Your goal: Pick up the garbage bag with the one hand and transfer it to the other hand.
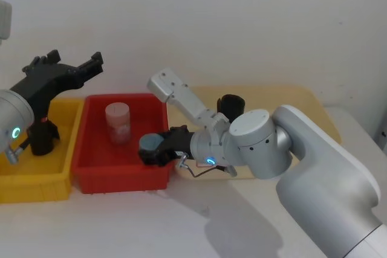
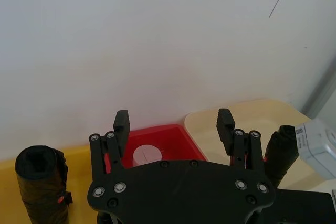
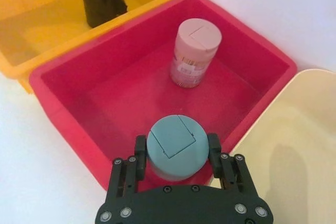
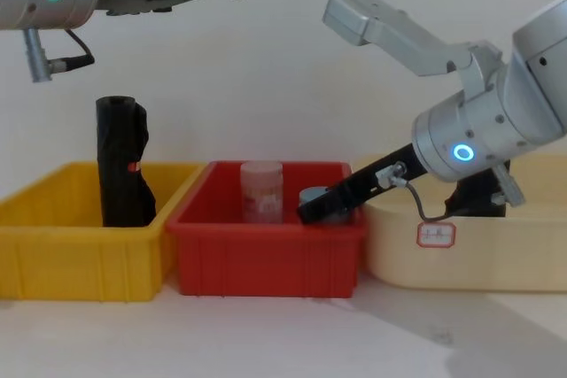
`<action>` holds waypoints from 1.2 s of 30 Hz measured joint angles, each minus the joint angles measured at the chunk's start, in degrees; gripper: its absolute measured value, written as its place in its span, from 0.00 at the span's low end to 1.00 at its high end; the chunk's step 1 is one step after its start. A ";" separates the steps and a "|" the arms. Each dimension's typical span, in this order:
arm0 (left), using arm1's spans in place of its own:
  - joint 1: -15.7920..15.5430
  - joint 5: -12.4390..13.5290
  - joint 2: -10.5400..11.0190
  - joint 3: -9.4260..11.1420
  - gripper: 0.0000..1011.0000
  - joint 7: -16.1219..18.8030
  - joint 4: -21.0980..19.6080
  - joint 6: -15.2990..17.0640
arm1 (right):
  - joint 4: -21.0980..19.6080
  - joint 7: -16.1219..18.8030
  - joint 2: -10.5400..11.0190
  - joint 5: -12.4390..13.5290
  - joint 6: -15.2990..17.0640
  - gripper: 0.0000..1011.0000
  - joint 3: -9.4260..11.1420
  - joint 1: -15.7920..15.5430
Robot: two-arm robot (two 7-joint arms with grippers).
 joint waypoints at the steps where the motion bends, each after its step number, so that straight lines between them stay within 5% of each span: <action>1: 0.00 0.00 0.00 0.00 0.99 0.00 0.00 0.00 | -0.06 -0.08 -0.05 0.02 -0.03 0.66 0.17 -0.07; 11: 0.00 0.00 0.00 0.00 0.99 0.00 0.00 0.00 | -3.29 -3.57 -1.13 1.20 -1.17 0.66 4.53 -1.67; 27: 0.00 0.00 0.00 0.00 0.99 0.00 0.00 0.00 | -8.93 -11.56 -1.14 2.24 -4.66 0.66 14.48 -4.57; 36: 0.00 0.00 0.00 0.00 0.99 0.00 0.00 0.00 | -8.93 -13.14 -0.87 2.33 -7.38 0.66 17.55 -5.51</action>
